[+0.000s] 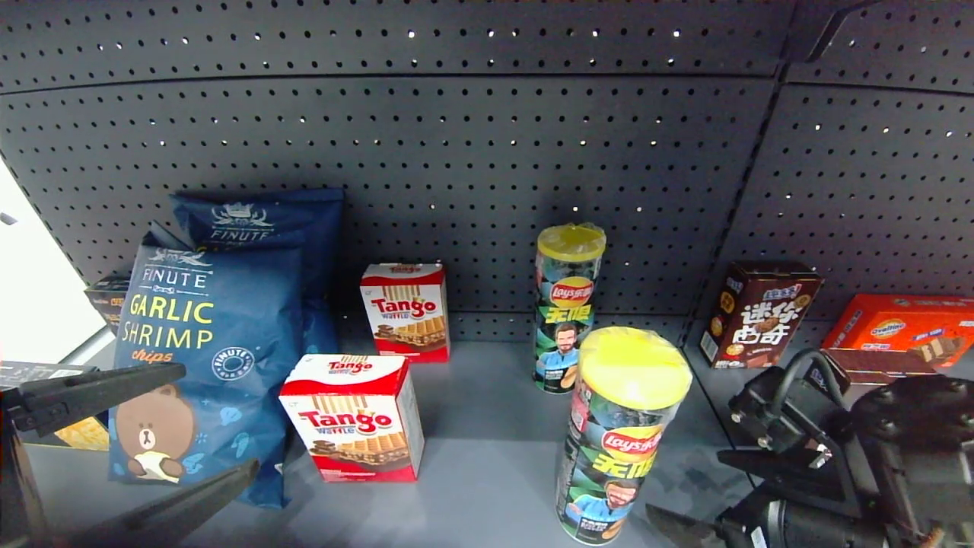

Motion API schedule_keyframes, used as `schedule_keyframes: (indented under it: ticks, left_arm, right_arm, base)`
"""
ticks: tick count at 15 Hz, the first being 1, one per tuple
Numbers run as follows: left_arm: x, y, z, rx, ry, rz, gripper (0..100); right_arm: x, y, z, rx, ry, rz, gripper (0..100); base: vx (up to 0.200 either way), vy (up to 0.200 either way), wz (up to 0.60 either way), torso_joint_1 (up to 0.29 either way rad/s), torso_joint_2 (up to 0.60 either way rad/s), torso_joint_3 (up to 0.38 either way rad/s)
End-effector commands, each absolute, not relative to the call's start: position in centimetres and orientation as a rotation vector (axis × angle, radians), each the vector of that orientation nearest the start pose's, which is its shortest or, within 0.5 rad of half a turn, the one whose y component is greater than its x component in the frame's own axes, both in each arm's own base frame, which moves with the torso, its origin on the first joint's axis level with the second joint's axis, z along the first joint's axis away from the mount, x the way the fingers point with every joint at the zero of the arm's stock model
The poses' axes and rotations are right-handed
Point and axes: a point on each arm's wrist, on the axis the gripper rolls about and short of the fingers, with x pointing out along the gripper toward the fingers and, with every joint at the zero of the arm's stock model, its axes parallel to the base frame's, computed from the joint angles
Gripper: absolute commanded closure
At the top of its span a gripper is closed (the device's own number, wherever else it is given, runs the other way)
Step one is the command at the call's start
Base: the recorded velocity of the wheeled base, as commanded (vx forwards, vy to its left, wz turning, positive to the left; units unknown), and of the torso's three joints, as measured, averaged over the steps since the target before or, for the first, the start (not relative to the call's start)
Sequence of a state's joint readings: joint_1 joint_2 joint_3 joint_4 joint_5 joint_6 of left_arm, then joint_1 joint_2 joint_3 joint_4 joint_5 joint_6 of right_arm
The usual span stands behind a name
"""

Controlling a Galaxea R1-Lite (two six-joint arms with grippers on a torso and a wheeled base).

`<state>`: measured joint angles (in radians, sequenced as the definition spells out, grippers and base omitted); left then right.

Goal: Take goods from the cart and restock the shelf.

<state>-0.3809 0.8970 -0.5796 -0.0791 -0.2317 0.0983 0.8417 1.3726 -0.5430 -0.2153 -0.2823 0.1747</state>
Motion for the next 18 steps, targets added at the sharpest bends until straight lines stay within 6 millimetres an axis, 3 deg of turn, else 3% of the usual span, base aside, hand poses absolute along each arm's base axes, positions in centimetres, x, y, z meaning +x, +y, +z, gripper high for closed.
schedule_keyframes:
  ticks: [1,18]
  left_arm:
    - [9.33,-4.27,22.72,0.113,0.216,-0.619,0]
    - [9.42,-4.31,22.50,0.112,0.227,-0.619,0]
  right_arm:
    - [15.25,14.78,15.75,-0.165,0.579,0.436,0]
    - [15.82,15.30,15.65,-0.170,0.583,0.443,0]
  base:
    - [0.000,0.000,0.00,0.000,0.00,0.000]
    - [0.000,0.000,0.00,0.000,0.00,0.000]
